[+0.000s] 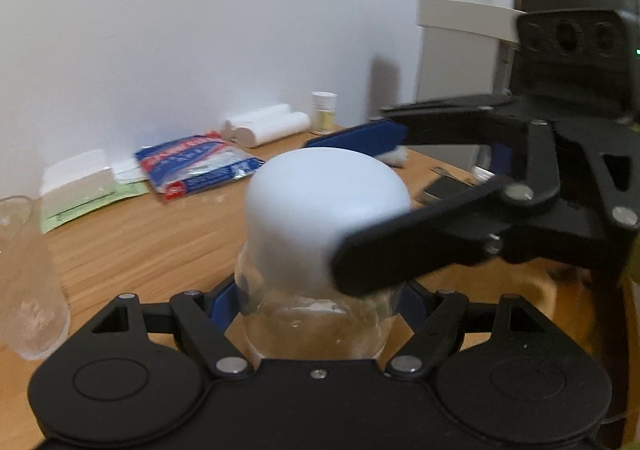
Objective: Unscrew bottle cap and pour
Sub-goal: 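Open the right gripper, rotate back and close it on the cap again, then twist the white cap with the right gripper while the left gripper holds the jar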
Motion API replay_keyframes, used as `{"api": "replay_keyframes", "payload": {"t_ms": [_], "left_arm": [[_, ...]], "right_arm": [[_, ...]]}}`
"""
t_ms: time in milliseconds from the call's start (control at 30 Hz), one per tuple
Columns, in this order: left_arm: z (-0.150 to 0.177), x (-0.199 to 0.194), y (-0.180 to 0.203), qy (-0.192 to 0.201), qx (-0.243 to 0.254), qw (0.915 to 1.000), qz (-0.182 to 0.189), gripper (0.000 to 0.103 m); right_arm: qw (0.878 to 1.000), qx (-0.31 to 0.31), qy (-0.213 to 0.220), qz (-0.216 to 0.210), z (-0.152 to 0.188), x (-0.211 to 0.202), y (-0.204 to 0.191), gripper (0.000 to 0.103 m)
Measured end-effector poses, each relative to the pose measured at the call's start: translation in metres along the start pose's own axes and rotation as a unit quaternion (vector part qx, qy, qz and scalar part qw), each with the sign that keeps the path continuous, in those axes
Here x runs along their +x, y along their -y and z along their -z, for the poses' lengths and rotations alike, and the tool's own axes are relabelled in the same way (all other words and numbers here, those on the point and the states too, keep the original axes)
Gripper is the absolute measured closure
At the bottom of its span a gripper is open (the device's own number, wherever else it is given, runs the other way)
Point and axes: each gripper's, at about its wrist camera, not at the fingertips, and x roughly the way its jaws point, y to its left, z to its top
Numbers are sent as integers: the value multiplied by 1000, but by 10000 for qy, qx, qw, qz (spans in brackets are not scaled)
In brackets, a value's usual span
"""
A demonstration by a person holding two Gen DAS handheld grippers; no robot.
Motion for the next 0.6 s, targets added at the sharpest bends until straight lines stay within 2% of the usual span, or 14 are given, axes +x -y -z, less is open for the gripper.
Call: {"api": "replay_keyframes", "payload": {"t_ms": [133, 200, 300, 367, 500, 600], "left_arm": [[-1, 0, 7, 35, -120, 9994, -318, 24], [-2, 0, 11, 49, -164, 9988, -457, 24], [-2, 0, 14, 72, -242, 9979, -602, 24], [-2, 0, 16, 80, -280, 9974, -665, 24], [-3, -1, 18, 57, -278, 9970, -726, 24], [-3, -1, 20, 45, -263, 9966, -773, 24]], "right_arm": [[9969, 209, 47, 751, 0, 1, -19, 9], [9954, 256, -14, 924, -1, 3, -22, 10], [9952, 191, -22, 964, 0, 6, -28, 15], [9950, 181, -127, 978, 0, 11, -32, 26], [9937, 194, -234, 1081, 1, 17, -35, 28], [9930, 194, -231, 1139, 1, 17, -35, 33]]}}
